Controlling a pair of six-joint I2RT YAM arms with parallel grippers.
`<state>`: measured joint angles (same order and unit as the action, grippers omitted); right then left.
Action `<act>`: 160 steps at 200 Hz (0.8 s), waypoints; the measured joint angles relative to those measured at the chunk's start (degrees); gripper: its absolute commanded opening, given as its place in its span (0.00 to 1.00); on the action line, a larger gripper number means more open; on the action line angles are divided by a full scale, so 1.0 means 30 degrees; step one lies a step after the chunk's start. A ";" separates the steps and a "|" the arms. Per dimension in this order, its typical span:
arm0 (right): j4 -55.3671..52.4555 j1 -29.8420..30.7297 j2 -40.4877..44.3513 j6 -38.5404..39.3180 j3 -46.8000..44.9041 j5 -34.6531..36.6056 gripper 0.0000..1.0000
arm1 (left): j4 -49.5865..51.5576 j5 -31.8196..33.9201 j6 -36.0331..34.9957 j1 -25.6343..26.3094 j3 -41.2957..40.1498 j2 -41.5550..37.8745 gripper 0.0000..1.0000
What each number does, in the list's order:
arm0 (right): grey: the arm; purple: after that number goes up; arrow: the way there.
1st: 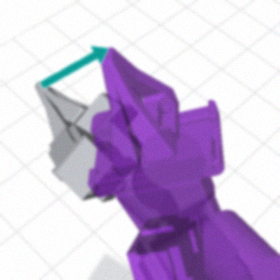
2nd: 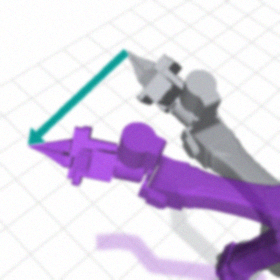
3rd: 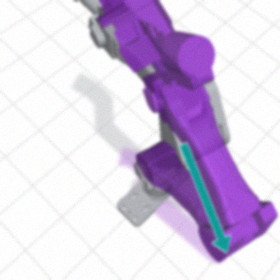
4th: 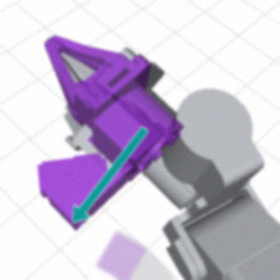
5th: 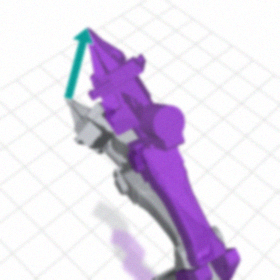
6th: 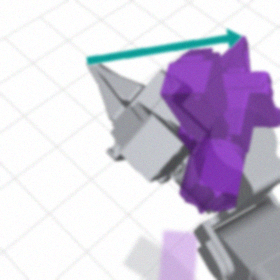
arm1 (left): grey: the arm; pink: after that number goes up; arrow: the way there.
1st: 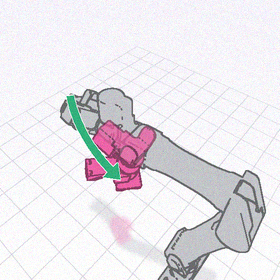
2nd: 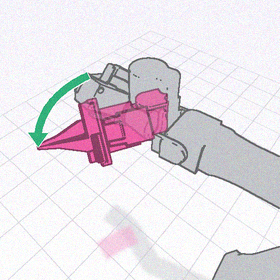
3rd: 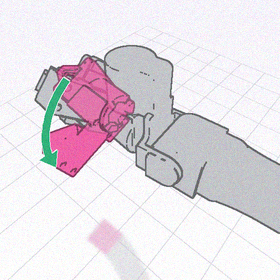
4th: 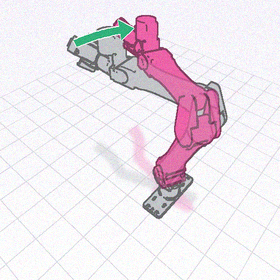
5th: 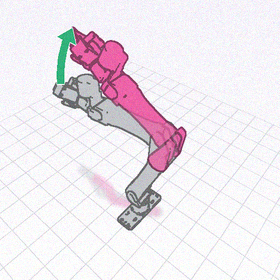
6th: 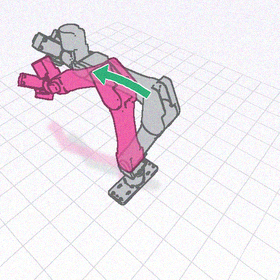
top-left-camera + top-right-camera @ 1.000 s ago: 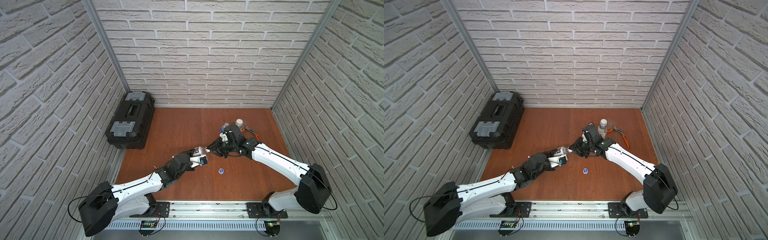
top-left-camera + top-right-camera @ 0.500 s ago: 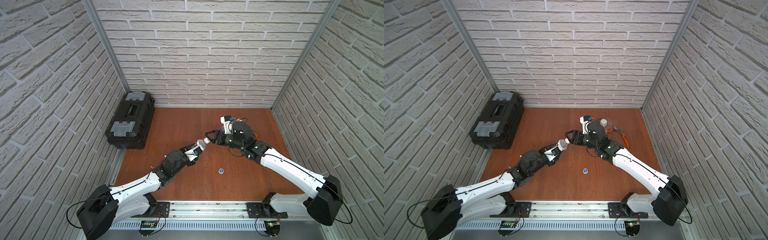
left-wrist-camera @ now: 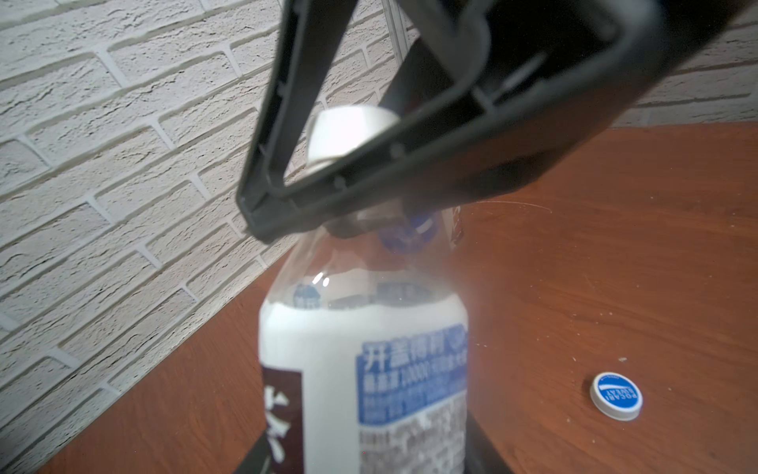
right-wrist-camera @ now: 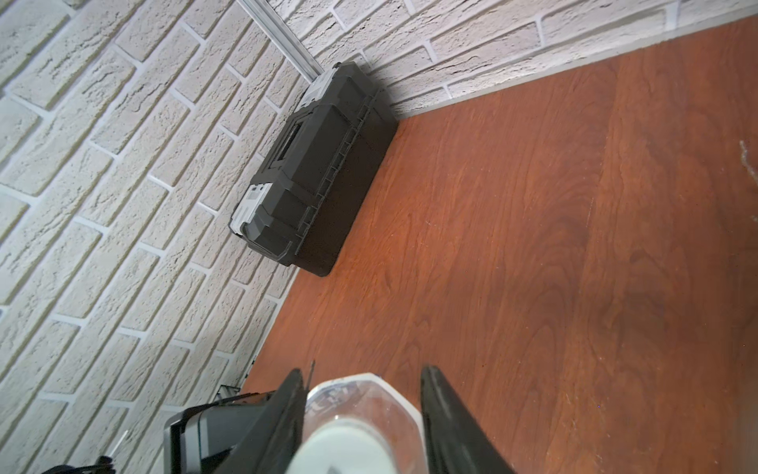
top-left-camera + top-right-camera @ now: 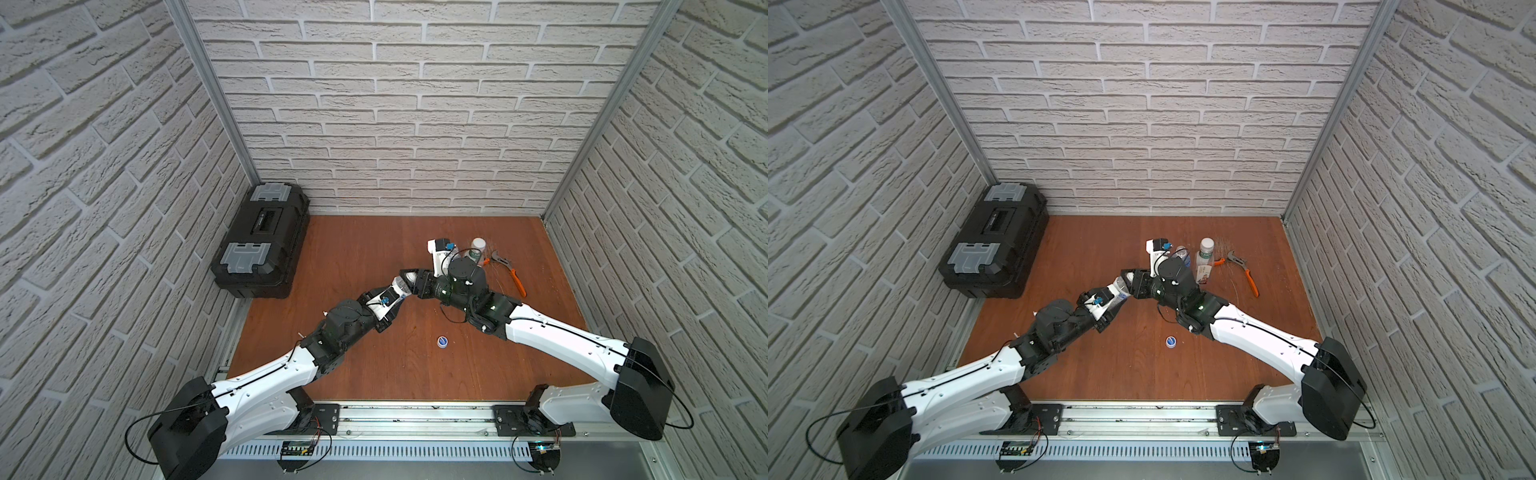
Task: Screw on the bottle caps
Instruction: Screw the bottle cap onto the plastic bottle, then place the plastic bottle at the center of the board.
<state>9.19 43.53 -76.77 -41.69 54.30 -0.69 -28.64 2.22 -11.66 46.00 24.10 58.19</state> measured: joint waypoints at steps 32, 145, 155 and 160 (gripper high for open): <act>0.0058 0.0189 -0.0066 0.1523 0.0233 0.0335 0.12 | -0.0022 0.0051 0.0372 -0.0066 0.0102 0.0051 0.98; -0.0954 -0.0240 -0.5909 1.4105 0.5705 0.2448 0.09 | 0.1384 0.1719 0.5756 -0.4663 -0.0488 -0.1596 0.98; -0.0612 -0.0459 -0.6710 1.4345 0.5705 0.2499 0.10 | 0.1552 0.1843 0.6477 -0.5034 -0.0510 -0.1596 0.98; -0.0444 -0.0583 -0.7118 1.4447 0.5705 0.2492 0.10 | 0.1617 0.1894 0.6900 -0.5209 -0.0539 -0.1596 0.98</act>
<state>7.86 41.78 -98.13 1.65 71.42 6.79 -23.79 7.90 9.04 30.37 22.48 53.41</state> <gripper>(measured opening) 0.319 0.983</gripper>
